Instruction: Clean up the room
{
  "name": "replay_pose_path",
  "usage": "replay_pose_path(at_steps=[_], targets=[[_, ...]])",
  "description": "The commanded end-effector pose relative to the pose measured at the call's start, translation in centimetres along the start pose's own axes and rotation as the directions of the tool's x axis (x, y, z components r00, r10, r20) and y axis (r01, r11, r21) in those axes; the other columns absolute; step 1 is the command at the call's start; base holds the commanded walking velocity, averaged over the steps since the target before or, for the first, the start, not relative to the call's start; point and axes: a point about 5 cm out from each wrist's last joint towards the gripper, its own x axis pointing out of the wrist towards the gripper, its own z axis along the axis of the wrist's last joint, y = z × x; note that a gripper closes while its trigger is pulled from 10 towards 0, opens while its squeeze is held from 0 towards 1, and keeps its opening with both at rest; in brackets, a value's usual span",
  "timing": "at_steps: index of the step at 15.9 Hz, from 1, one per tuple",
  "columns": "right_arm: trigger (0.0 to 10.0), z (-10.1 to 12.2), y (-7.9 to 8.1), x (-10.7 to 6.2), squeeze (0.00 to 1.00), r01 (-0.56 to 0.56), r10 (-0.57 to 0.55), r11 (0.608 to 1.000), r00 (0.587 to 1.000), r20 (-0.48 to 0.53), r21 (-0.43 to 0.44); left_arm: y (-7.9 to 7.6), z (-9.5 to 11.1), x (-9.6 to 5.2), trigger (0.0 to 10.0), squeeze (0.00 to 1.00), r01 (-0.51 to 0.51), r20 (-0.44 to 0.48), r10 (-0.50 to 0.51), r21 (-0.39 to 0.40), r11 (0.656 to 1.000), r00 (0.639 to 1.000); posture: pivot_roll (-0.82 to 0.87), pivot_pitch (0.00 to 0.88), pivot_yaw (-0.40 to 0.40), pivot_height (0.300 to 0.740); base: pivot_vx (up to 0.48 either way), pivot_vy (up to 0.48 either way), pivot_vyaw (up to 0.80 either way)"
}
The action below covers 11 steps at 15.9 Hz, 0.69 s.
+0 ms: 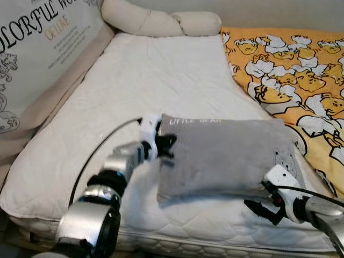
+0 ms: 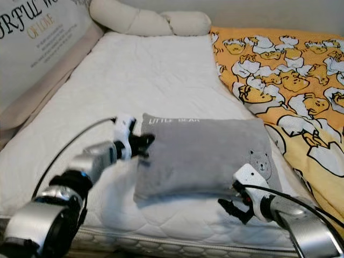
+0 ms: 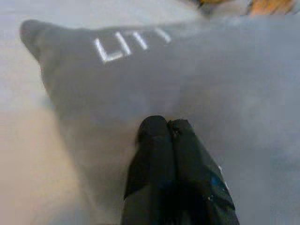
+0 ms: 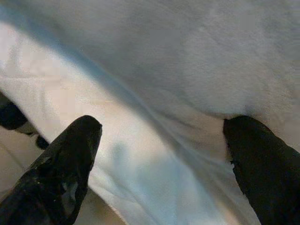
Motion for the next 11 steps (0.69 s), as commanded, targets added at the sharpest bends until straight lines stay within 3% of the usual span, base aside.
replay_pose_path(at_steps=[1, 2, 3, 5, 9, 11], targets=[[10.0, 0.1, -0.7, -0.4, 0.00, 0.048, -0.048, 0.999, 0.999, -0.003, 0.000, 1.0, -0.9, -0.3, 8.8, 0.00, -0.119, -0.065, 0.127, 0.117, 0.986, 0.990, -0.13, 0.000, 0.050, 0.740, 0.000, 0.000, 0.00], [10.0, -0.1, -0.9, -0.5, 0.00, 0.059, -0.059, 0.998, 0.998, -0.010, -0.010, 1.0, -1.1, -0.4, 10.0, 0.16, -0.109, -0.057, 0.118, 0.142, 0.984, 0.991, -0.13, 0.000, 0.051, 0.740, 0.000, 0.000, 0.00], [10.0, -0.2, -1.1, -0.6, 0.00, 0.068, -0.068, 0.998, 0.998, -0.014, -0.011, 1.2, -1.2, -0.5, 10.0, 1.00, -0.114, -0.057, 0.122, 0.129, 0.985, 0.991, -0.13, 0.000, 0.049, 0.740, 0.000, 0.000, 0.00], [10.0, -0.6, -1.7, -0.5, 0.00, 0.097, -0.098, 0.995, 0.995, -0.021, -0.006, 2.2, -1.8, -1.1, 10.0, 1.00, -0.184, -0.056, 0.183, -0.014, 0.983, 0.982, -0.13, 0.000, 0.044, 0.740, 0.000, 0.000, 0.00], [10.0, -0.6, -1.7, -0.4, 0.00, 0.100, -0.100, 0.995, 0.995, -0.018, -0.010, 2.8, -2.4, -1.4, 10.0, 1.00, -0.267, -0.012, 0.268, -0.127, 0.955, 0.963, -0.12, 0.000, 0.028, 0.740, 0.000, 0.000, 0.00], [10.0, -0.6, -1.9, -0.2, 0.00, 0.102, -0.102, 0.995, 0.995, -0.013, -0.017, 2.5, -2.4, -1.3, 10.0, 1.00, -0.220, -0.005, 0.224, -0.194, 0.956, 0.975, -0.12, 0.000, 0.027, 0.740, 0.000, 0.000, 0.00]])
